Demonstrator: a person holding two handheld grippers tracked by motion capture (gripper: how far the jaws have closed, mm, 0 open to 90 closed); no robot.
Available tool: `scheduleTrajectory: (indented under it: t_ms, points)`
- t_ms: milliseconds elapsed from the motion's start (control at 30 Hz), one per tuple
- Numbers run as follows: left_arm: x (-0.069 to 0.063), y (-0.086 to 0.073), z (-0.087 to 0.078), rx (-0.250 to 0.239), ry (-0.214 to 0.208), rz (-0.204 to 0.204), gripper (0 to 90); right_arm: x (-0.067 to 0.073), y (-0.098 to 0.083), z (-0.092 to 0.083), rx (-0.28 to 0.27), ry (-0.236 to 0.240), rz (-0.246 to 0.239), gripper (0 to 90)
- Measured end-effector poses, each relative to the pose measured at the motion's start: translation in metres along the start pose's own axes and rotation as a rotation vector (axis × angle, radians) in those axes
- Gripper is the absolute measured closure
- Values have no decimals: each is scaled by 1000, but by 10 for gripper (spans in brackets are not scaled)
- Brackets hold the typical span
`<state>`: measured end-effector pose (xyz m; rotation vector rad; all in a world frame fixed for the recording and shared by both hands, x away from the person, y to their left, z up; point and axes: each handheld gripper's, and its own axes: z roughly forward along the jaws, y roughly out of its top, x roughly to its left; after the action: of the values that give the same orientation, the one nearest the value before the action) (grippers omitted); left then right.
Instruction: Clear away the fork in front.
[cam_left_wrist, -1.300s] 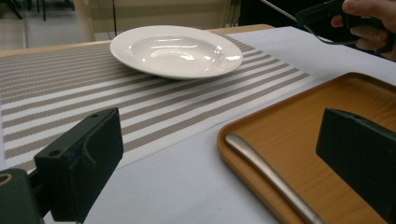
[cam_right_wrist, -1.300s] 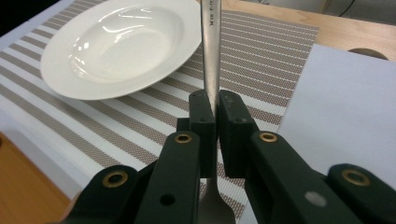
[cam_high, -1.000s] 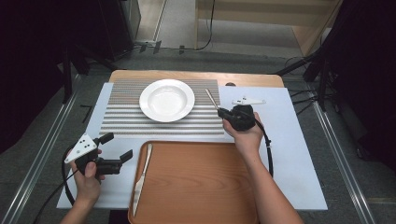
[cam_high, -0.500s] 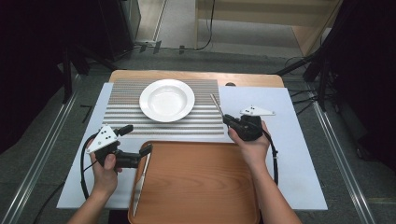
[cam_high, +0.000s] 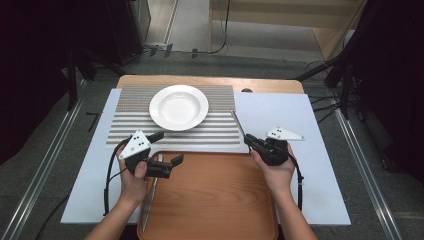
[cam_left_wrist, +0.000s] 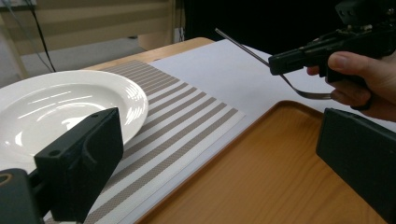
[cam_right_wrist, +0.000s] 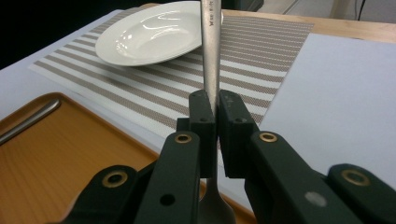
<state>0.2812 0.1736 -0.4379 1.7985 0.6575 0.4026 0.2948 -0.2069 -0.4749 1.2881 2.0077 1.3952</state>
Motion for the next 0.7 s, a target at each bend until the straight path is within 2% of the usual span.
scheduleTrajectory:
  t_ms: [133,167,233,400,700]
  points:
    - [-5,3,12,8,-14,-7,5,1,-6,-4,-8,12,4,840]
    - [-8,4,17,11,-19,-6,5,2,-10,-4,-8,9,-13,840]
    - [-11,6,23,16,-27,-1,5,3,-12,-4,-2,13,-18,840]
    - [-17,10,33,13,-43,-7,6,7,-13,-6,-16,24,-24,839]
    - [-30,18,55,24,-79,-3,5,20,-14,-13,-61,53,-66,839]
